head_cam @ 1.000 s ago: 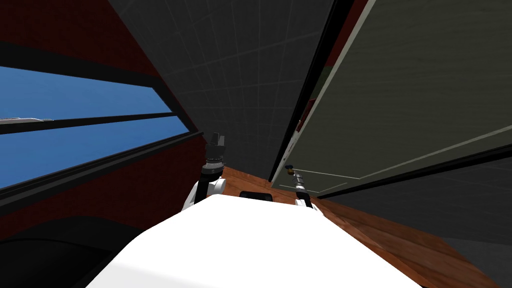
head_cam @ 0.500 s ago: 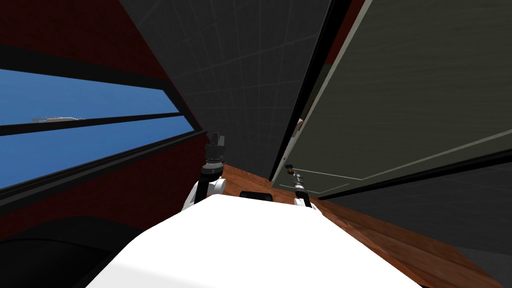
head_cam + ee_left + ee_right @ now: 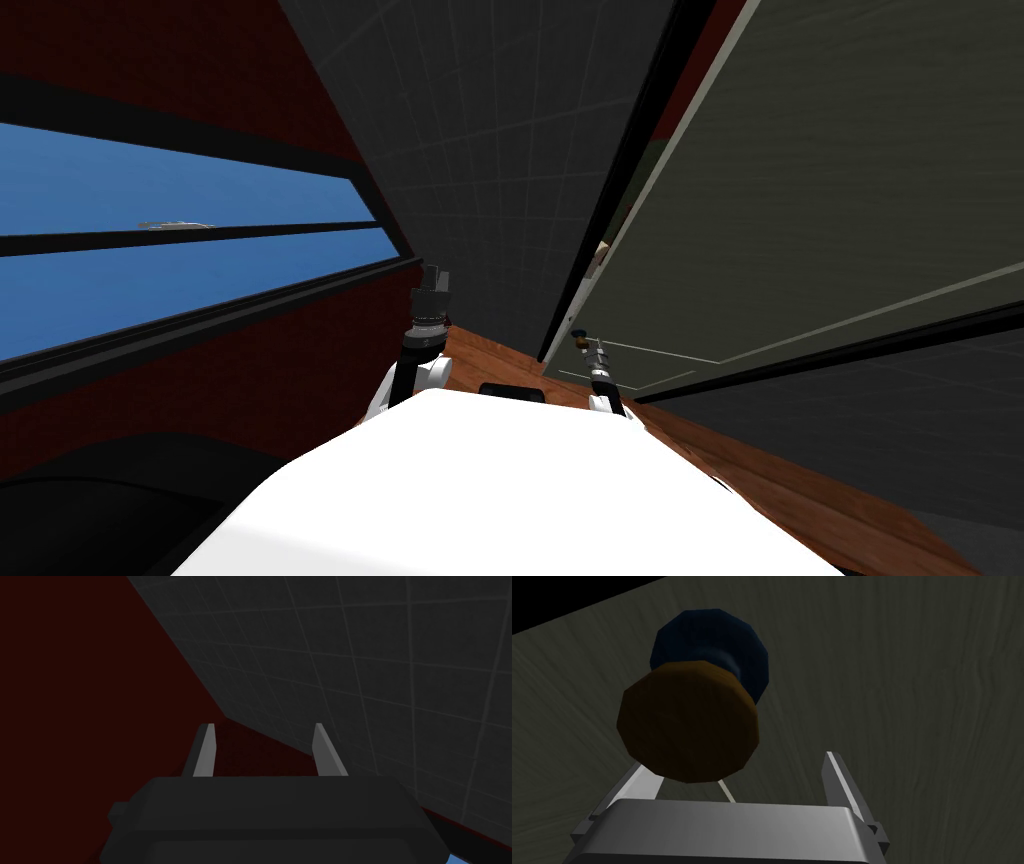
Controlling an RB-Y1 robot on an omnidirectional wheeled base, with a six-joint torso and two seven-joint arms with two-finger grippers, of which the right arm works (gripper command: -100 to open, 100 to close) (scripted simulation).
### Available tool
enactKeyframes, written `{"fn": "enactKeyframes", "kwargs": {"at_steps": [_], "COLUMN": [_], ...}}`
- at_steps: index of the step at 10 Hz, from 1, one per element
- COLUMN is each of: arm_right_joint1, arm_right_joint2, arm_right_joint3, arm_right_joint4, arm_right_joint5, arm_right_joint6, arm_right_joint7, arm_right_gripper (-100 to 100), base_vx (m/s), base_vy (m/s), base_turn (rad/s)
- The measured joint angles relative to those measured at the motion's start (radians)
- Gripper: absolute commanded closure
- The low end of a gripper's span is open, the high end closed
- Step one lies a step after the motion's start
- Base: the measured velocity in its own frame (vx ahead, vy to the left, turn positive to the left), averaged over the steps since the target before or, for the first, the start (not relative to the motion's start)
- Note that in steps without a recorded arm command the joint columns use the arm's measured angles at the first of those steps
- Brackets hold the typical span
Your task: Pull the door open
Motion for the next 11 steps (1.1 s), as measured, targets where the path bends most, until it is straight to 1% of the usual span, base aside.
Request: {"fn": "enactKeyframes", "kwargs": {"at_steps": [1,2,4,7,9,11], "arm_right_joint1": [0.011,0.026,0.017,0.009,0.013,0.011], "arm_right_joint2": [0.003,0.006,0.015,0.02,0.022,0.025], "arm_right_joint3": [0.004,0.009,0.024,0.038,0.046,0.057], "arm_right_joint4": [-0.015,-0.048,-0.045,-0.042,-0.055,-0.058], "arm_right_joint5": [-0.003,-0.01,-0.027,-0.051,-0.065,-0.083], "arm_right_joint6": [0.009,0.027,0.026,0.026,0.032,0.035], "arm_right_joint7": [-0.011,-0.023,-0.074,-0.148,-0.194,-0.246], "arm_right_gripper": [-100,-100,-100,-100,-100,-100], "base_vx": [-0.045,-0.053,-0.06,-0.05,-0.054,-0.053], "base_vy": [0.025,0.019,0.008,-0.015,-0.014,-0.008], "base_turn": [0.02,0.042,0.017,0.019,0.023,0.016]}}
